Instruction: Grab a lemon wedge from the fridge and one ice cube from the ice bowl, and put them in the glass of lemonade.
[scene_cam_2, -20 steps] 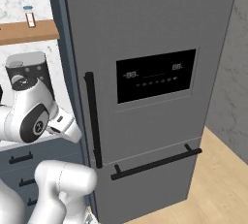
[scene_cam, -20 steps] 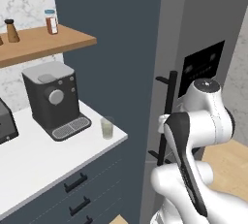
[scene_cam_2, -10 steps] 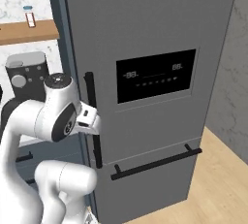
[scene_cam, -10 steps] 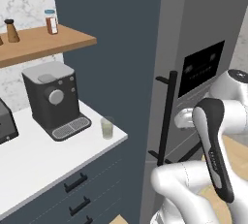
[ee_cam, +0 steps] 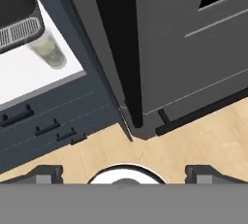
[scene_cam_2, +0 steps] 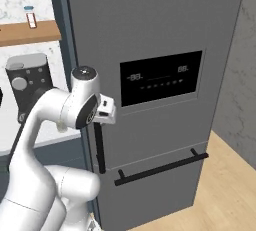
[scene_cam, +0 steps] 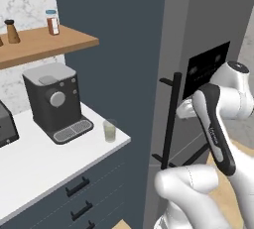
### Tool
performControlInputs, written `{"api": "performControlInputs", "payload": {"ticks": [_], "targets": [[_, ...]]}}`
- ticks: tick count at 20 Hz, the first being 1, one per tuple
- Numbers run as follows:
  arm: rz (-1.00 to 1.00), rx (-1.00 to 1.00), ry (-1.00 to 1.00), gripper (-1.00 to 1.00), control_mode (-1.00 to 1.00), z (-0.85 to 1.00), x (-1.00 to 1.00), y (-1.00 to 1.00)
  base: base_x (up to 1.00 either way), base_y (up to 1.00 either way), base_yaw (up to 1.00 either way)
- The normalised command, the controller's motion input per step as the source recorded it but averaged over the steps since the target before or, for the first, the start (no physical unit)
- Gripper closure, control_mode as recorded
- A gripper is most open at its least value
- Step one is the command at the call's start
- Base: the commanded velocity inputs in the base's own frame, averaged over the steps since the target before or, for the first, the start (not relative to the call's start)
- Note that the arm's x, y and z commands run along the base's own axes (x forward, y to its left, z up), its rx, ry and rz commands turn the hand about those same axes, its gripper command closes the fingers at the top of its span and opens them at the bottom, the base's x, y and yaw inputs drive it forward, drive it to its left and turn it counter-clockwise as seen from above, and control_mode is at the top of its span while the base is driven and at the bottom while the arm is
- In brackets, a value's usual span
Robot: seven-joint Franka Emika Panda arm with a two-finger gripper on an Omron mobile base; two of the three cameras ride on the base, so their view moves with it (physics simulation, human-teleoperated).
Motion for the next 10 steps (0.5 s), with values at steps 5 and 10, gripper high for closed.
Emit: {"api": "performControlInputs", "payload": {"ticks": [5,10], "targets": [[0.00,0.00,0.00,-1.00,-1.00,-0.22,0.91,0.00,0.00,0.00,0.00],[0.00,0.00,-0.08,-1.00,-1.00,-0.31,0.80,0.00,0.00,0.00,0.00]]}}
